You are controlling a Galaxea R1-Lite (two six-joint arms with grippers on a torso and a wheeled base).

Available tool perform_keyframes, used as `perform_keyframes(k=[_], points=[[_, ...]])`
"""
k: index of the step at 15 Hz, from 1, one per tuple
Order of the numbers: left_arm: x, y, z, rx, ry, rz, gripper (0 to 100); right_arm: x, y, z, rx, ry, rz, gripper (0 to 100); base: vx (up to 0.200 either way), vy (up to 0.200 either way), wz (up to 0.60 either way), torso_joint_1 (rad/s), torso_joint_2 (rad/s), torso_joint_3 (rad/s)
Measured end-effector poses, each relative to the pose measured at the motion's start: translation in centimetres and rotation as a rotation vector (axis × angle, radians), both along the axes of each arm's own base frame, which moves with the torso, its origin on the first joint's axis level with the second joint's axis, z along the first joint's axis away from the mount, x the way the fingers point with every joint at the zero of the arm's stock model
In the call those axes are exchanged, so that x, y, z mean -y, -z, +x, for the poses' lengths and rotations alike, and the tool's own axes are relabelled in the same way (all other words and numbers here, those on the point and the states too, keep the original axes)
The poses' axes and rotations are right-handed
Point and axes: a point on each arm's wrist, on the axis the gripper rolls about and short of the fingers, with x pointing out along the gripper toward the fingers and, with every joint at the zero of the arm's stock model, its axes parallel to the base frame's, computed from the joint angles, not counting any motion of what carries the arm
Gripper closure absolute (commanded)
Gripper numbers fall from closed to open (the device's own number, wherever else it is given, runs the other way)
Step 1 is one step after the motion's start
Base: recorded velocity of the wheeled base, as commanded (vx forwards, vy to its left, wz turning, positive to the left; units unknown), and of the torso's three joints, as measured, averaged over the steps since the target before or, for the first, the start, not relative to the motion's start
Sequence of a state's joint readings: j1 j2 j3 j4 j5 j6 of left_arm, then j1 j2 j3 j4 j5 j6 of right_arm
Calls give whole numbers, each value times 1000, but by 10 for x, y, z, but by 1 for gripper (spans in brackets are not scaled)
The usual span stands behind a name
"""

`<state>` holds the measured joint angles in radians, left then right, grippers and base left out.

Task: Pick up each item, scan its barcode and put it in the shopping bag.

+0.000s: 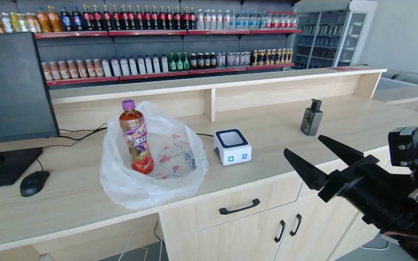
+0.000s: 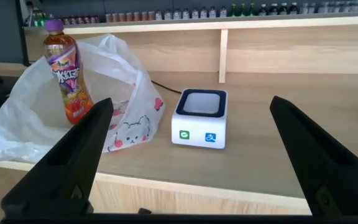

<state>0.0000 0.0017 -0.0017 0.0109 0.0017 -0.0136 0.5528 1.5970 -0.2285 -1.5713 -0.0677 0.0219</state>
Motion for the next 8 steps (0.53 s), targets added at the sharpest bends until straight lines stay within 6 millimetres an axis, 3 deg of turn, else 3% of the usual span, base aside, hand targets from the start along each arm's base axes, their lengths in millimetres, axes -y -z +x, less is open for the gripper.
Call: perform_keyframes(k=[6, 8], points=[[0, 0, 0, 1, -1, 0, 0, 1, 4, 0, -15, 4, -12, 0, 0, -200, 0, 1, 3, 3], [0, 0, 0, 1, -1, 0, 0, 1, 5, -1, -16, 3, -20, 0, 0, -200, 600, 5, -2, 0]])
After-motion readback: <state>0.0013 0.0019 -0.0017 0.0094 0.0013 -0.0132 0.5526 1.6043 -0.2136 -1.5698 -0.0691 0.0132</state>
